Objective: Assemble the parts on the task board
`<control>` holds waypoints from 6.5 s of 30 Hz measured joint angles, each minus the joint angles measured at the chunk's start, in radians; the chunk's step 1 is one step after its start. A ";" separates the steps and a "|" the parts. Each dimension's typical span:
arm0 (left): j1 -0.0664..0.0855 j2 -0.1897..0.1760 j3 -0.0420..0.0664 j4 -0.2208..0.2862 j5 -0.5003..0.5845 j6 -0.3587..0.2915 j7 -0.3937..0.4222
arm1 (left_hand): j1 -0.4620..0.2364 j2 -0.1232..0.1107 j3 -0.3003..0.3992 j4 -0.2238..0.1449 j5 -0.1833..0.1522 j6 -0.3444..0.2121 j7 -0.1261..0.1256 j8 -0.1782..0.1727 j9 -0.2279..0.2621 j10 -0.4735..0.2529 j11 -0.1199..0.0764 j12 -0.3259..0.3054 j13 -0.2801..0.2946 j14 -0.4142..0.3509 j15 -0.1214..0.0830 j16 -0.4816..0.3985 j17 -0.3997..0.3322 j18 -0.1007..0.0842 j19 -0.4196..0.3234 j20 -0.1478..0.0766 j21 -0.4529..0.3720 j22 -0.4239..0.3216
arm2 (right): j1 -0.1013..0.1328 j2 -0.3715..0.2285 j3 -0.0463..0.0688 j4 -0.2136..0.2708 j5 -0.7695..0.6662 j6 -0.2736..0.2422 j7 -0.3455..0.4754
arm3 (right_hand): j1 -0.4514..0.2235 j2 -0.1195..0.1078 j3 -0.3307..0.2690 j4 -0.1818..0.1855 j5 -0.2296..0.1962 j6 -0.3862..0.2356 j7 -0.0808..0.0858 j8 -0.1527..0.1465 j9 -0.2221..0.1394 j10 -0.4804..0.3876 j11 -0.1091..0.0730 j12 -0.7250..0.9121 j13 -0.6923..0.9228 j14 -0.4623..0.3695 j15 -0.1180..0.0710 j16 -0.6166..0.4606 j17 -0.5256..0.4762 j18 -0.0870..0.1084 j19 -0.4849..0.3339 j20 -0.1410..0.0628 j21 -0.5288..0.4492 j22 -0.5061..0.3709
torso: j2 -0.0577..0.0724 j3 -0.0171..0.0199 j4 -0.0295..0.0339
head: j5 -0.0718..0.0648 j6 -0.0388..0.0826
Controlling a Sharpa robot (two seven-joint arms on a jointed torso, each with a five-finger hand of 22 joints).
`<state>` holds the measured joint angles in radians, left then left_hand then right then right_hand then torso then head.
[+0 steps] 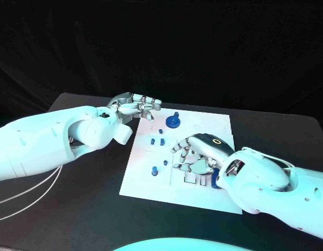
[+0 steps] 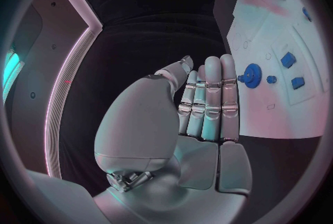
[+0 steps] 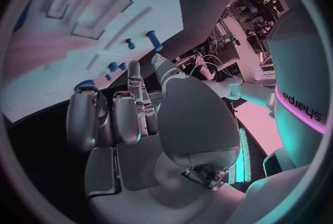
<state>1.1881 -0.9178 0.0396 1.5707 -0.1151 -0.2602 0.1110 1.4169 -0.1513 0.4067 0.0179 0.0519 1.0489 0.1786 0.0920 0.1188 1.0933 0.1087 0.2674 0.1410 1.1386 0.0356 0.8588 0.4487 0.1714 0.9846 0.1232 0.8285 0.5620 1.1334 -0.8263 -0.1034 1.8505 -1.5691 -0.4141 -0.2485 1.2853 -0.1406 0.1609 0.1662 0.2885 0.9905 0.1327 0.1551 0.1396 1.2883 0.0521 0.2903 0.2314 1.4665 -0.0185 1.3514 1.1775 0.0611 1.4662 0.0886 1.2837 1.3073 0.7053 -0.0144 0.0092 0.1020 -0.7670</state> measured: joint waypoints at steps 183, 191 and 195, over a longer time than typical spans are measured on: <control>-0.001 -0.026 -0.015 0.015 0.027 0.035 0.007 | -0.009 0.009 -0.018 0.004 0.000 -0.011 0.004 0.000 -0.002 -0.018 0.003 0.008 0.000 -0.009 0.002 0.000 -0.009 0.000 0.000 0.000 -0.017 -0.010 | -0.102 -0.052 -0.007 0.054 0.113 -0.016 -0.330 | -0.129 0.140 -0.270 0.086 0.066 0.080 -0.085 0.239 0.310 0.155 -0.079 1.061 1.076 0.000 -0.064 0.153 0.130 -0.047 -0.001 -0.055 0.238 0.001 | -0.011 0.0012 -0.0342 | -0.100 -0.008; -0.001 -0.026 -0.015 0.015 0.027 0.035 0.006 | -0.009 0.009 -0.018 0.004 0.000 -0.011 0.004 0.000 -0.002 -0.018 0.003 0.008 0.000 -0.009 0.002 0.000 -0.009 0.000 0.000 0.000 -0.017 -0.010 | -0.101 -0.045 -0.006 0.044 0.109 -0.013 -0.323 | -0.107 0.155 -0.268 0.083 0.066 0.080 -0.085 0.239 0.310 0.159 -0.082 1.066 1.078 0.000 -0.064 0.153 0.130 -0.047 0.002 -0.059 0.247 0.000 | -0.010 0.0011 -0.0329 | -0.100 -0.009; -0.001 -0.026 -0.015 0.015 0.027 0.035 0.006 | -0.009 0.009 -0.018 0.004 0.000 -0.011 0.004 0.000 -0.002 -0.018 0.003 0.008 0.000 -0.009 0.002 0.000 -0.009 0.000 0.000 0.000 -0.017 -0.010 | -0.102 -0.041 -0.007 0.028 0.108 -0.011 -0.325 | -0.099 0.163 -0.265 0.086 0.066 0.080 -0.085 0.239 0.311 0.159 -0.082 1.067 1.080 0.000 -0.064 0.157 0.130 -0.047 0.002 -0.059 0.247 0.000 | -0.010 0.0011 -0.0328 | -0.100 -0.009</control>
<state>1.1874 -0.9437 0.0243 1.5856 -0.0880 -0.2257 0.1172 1.4076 -0.1421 0.3889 0.0222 0.0519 1.0380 0.1821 0.0920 0.1168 1.0756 0.1121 0.2752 0.1413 1.1293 0.0377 0.8588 0.4398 0.1714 0.9846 0.1232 0.8112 0.5518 1.0313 -0.8676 -0.1108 1.8786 -1.4613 -0.4250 -0.5732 1.1861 0.0220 -0.1039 0.2521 0.3541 1.0703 0.0476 0.3944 0.4510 1.4472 -0.0304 1.3570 1.3110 1.4665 -0.0826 1.5086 1.3075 0.0141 1.4680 0.0300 1.5307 1.3076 0.6951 -0.0133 -0.0236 0.0017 -0.7764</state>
